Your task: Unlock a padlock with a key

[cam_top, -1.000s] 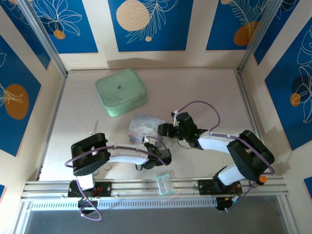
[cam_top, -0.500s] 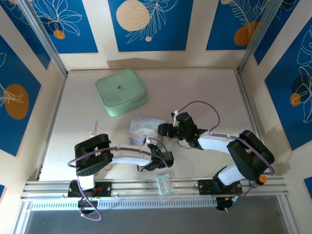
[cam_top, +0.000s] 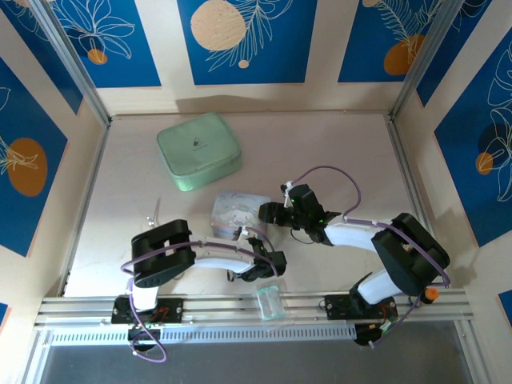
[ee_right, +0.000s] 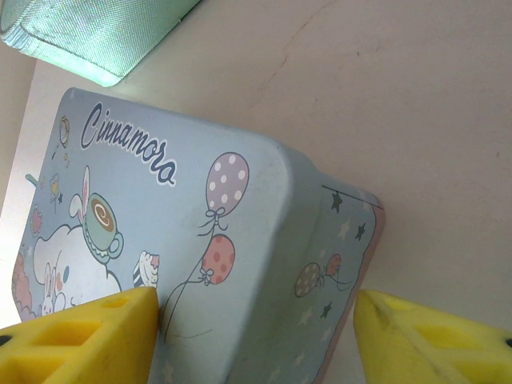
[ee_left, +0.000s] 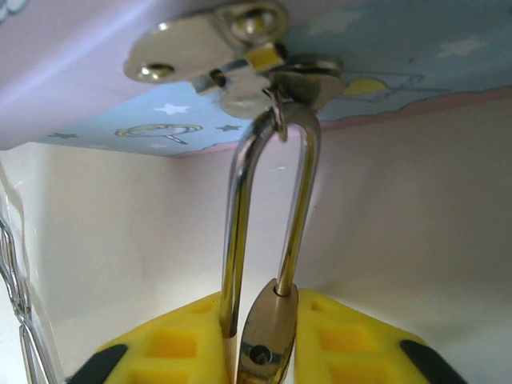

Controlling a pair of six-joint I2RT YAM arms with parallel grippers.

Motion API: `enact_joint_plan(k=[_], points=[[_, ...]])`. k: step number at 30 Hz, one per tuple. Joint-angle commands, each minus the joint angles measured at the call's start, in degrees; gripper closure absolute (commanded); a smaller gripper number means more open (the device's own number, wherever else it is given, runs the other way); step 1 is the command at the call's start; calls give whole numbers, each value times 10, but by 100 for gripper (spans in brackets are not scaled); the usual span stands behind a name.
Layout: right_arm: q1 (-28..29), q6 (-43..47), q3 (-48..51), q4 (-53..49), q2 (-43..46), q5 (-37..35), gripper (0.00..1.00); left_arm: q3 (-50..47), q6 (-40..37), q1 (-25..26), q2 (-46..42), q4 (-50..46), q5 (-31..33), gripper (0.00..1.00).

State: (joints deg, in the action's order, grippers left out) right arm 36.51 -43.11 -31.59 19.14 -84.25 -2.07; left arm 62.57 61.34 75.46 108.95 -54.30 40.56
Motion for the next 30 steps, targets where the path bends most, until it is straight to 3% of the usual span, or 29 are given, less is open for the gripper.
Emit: enact_joint_plan(k=[1, 5, 12, 16, 23, 30], points=[[3, 2, 22, -74, -23, -14, 36, -10, 26, 2, 3, -51, 11, 76], [3, 0, 21, -71, -25, -14, 36, -4, 25, 7, -6, -57, 11, 72], [4, -1, 20, -68, -31, -14, 36, 14, 32, 19, -10, -70, 3, 75], [5, -3, 21, -67, -32, -14, 36, 17, 44, 21, 0, -83, -2, 87], [5, -5, 22, -64, -35, -12, 36, 14, 39, 14, 18, -87, 15, 89], [5, -7, 22, -62, -35, -12, 36, 15, 42, 26, -6, -84, 26, 69]])
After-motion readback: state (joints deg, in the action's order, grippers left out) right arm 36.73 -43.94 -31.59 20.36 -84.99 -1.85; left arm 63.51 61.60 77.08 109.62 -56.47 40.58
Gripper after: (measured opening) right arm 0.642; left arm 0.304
